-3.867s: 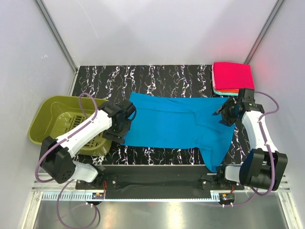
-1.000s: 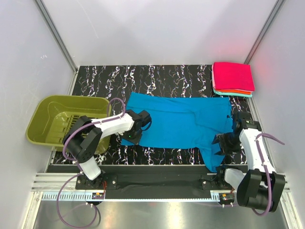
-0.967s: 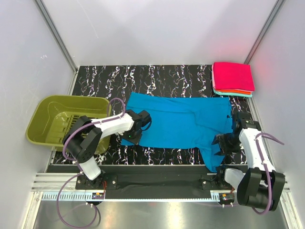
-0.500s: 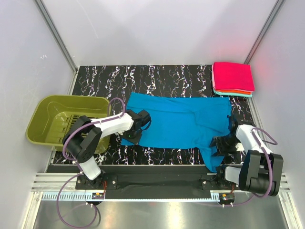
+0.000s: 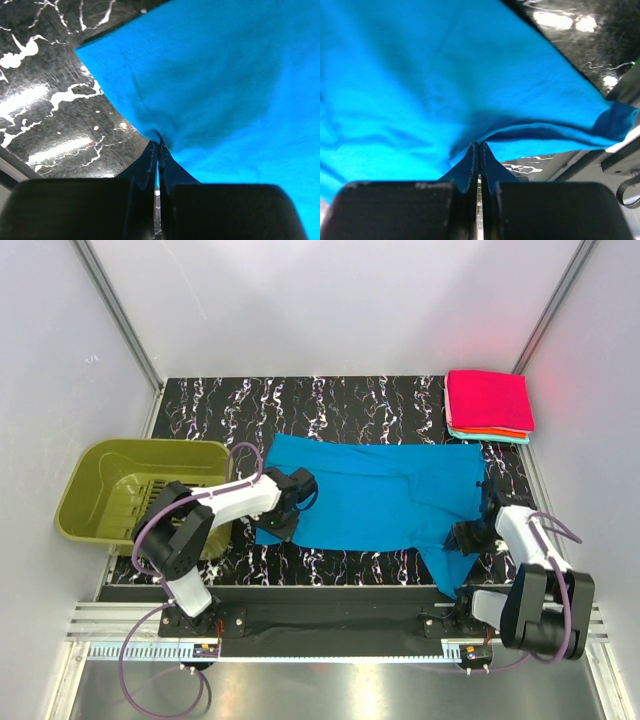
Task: Fold and stack the t-shirts
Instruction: Fold the tshirt
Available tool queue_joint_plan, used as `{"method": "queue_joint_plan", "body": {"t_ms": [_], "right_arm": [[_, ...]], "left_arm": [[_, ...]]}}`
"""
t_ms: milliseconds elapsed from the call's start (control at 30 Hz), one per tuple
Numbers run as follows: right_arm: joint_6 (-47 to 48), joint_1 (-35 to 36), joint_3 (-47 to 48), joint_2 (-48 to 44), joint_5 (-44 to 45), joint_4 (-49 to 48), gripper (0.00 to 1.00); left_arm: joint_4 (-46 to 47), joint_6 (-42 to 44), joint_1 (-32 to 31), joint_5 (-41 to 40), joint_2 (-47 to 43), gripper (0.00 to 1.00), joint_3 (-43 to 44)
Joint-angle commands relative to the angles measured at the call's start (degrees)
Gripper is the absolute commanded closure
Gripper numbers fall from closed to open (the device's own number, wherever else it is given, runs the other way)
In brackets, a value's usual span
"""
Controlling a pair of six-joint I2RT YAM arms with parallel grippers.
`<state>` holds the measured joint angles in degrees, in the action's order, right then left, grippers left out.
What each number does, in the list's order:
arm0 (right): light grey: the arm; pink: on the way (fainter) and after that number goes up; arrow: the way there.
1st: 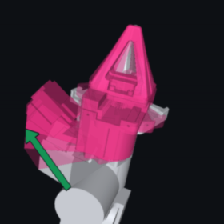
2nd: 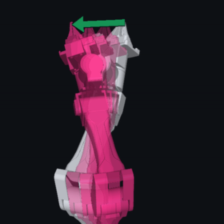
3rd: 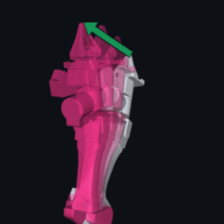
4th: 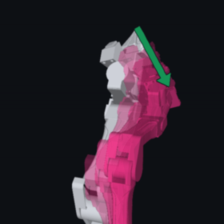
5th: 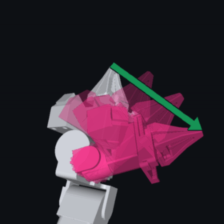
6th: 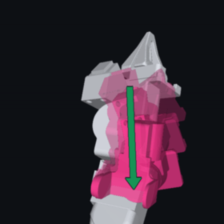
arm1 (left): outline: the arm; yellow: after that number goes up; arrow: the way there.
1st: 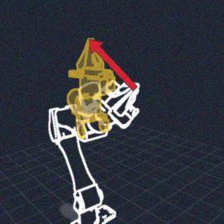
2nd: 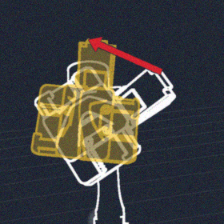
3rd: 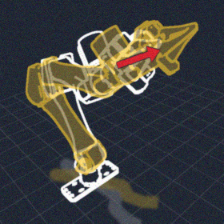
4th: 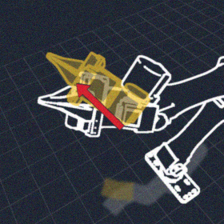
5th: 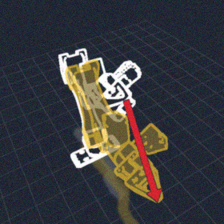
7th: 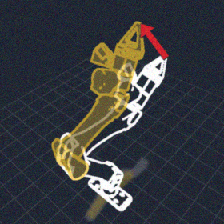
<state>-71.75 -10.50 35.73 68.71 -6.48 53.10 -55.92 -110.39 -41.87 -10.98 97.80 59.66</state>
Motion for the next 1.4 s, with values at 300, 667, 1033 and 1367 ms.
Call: {"method": "queue_joint_plan", "body": {"t_ms": [300, 667, 1033, 1367], "right_arm": [[19.86, 0.22, 6.46, -11.93, 7.54, -8.36, 1.0], [28.94, 0.22, 8.93, -8.59, 4.92, -12.58, 1.0], [32.37, 0.31, 11.29, -10.88, 4.02, -13.02, 1.0], [38.87, 0.31, 13.05, -6.31, 4.55, -15.66, 1.0]], "left_arm": [[-9.91, 1.14, 1.26, -8.7, 2.39, 1.0, 11.26], [-19.32, -1.23, 1.35, -9.15, 7.15, 1.0, 15.94], [-24.32, -0.1, -0.94, -16.79, 5.91, 1.0, 23.83], [-26.43, 1.32, -0.06, -18.45, 12.68, 1.0, 29.71]]}}
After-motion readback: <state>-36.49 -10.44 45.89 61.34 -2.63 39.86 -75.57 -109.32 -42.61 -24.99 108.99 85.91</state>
